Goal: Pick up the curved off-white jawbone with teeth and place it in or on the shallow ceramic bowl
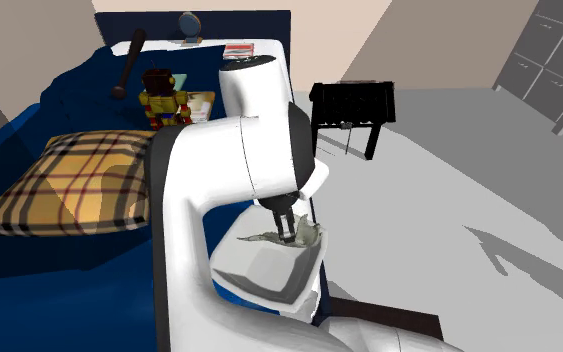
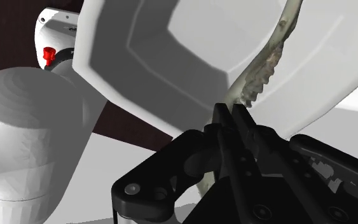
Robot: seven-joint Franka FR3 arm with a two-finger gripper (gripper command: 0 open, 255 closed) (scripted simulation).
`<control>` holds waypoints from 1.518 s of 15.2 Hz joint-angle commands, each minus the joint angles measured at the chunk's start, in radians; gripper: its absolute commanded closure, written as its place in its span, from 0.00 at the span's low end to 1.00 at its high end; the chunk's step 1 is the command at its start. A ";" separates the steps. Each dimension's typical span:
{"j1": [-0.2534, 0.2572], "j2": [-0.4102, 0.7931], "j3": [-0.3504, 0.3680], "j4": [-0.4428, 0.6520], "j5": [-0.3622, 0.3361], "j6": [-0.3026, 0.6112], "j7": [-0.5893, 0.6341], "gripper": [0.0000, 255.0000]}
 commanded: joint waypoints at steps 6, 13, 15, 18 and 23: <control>0.003 -0.002 0.002 -0.005 0.005 0.004 0.000 1.00; -0.005 0.015 -0.006 0.036 -0.005 -0.019 0.003 0.00; -0.021 0.050 -0.019 0.120 -0.023 -0.066 0.010 0.00; -0.027 0.065 -0.023 0.154 -0.029 -0.085 0.014 0.00; -0.027 0.065 -0.023 0.154 -0.029 -0.085 0.014 0.00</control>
